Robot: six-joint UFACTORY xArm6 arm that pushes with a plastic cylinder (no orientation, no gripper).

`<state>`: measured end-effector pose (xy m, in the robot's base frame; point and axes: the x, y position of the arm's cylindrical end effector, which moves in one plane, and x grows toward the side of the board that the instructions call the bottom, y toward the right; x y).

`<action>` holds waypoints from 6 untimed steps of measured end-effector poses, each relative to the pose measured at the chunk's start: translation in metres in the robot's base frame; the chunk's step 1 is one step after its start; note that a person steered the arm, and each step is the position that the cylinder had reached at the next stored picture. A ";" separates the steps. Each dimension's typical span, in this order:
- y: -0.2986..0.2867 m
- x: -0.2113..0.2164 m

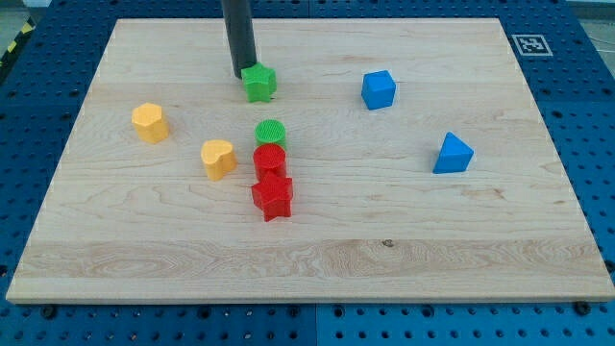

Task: Place the green star towards the top of the green circle

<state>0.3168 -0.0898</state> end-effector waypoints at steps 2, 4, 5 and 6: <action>0.026 0.014; 0.027 0.031; 0.027 0.035; 0.039 0.023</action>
<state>0.3397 -0.0507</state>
